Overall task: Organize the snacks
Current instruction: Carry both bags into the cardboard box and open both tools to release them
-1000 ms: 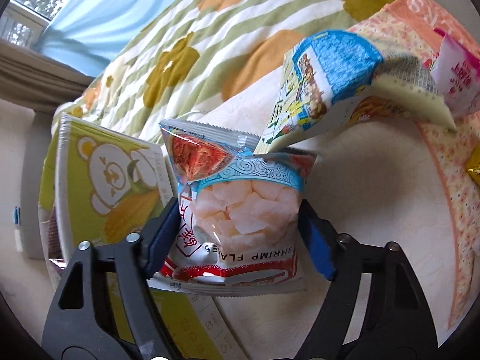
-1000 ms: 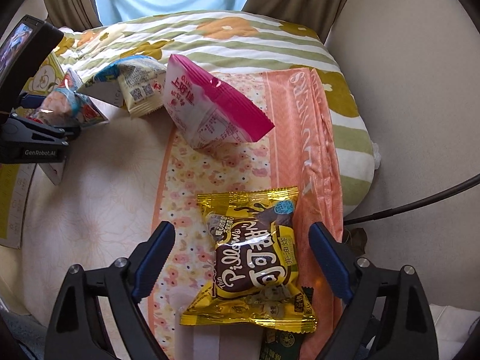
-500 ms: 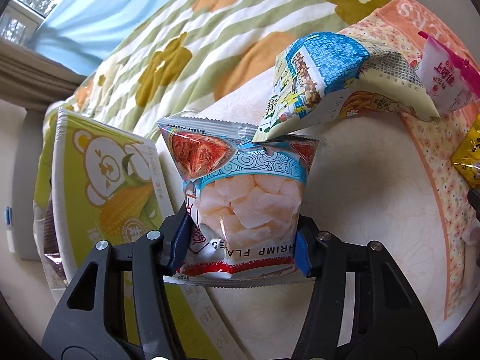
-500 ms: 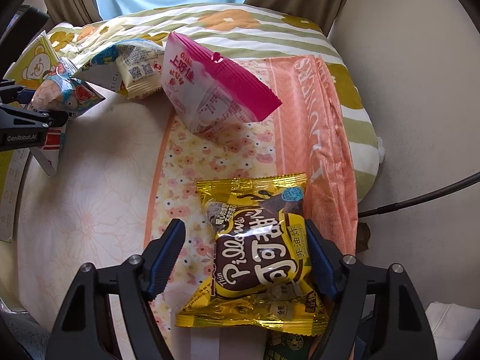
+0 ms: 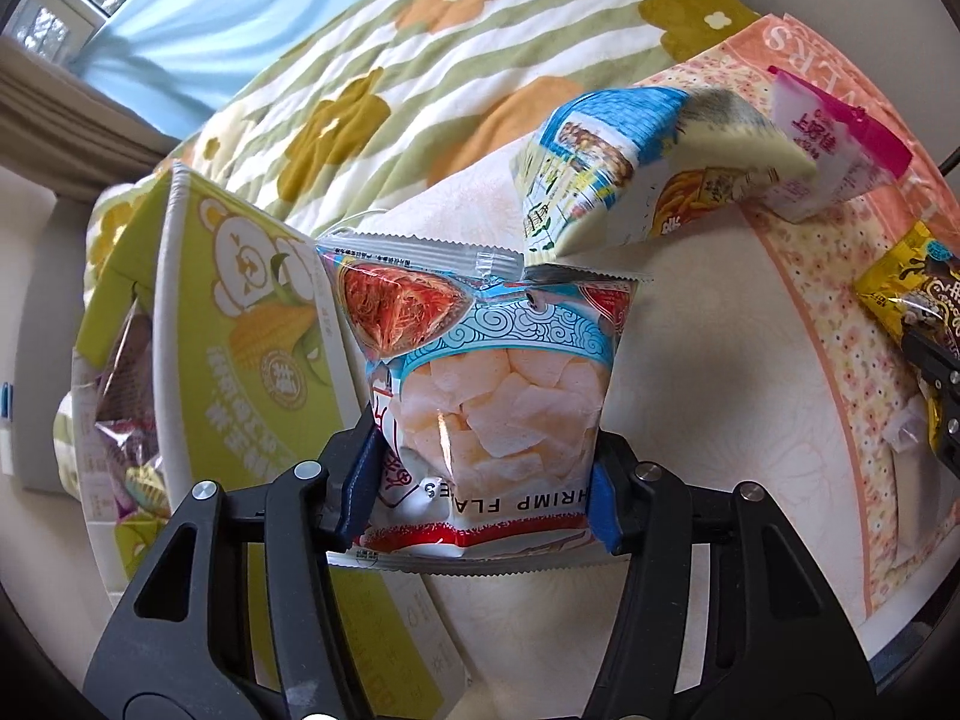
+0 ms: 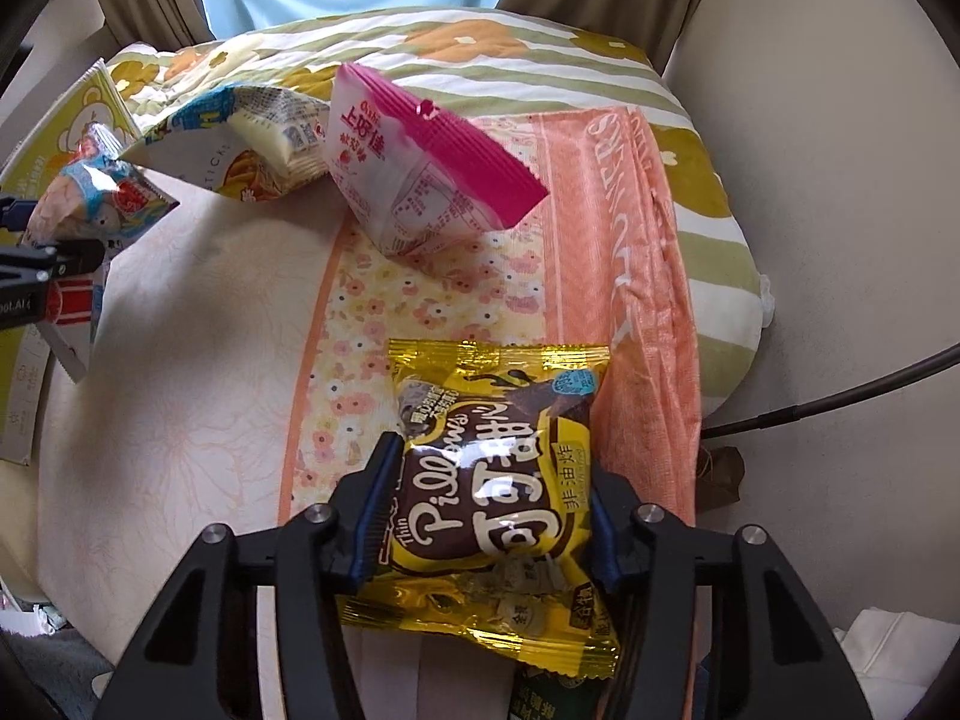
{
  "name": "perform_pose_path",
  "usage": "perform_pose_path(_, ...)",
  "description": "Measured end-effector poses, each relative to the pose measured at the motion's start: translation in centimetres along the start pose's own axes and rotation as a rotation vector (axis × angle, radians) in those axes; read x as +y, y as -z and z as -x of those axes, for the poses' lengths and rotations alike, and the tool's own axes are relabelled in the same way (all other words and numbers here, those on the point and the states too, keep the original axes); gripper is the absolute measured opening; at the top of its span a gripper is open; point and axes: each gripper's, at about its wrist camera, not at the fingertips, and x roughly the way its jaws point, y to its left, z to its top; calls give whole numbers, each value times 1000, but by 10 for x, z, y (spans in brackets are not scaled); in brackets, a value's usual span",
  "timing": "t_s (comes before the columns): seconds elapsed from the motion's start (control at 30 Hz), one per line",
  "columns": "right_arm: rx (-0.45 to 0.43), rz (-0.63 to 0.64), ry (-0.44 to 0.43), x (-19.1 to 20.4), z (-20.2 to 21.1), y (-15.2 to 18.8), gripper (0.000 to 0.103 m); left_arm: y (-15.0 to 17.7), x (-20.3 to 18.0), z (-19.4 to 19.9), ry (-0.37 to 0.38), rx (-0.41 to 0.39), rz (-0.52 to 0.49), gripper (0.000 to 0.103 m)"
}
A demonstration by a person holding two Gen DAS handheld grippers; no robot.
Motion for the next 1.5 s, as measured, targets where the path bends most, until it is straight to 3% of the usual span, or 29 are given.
perform_pose_path(0.57, -164, 80, -38, 17, 72, 12, 50, 46, -3, 74, -2, -130, 74, 52)
perform_pose_path(0.9, -251, 131, -95, 42, 111, 10, 50, 71, 5, 114, -42, -195, 113, 52)
perform_pose_path(1.17, -312, 202, -156, 84, 147, -22, 50, 81, 54, 145, -93, -258, 200, 52)
perform_pose_path(1.5, -384, 257, -210, 184, 188, -71, 50, 107, 159, 143, -109, -285, 295, 52)
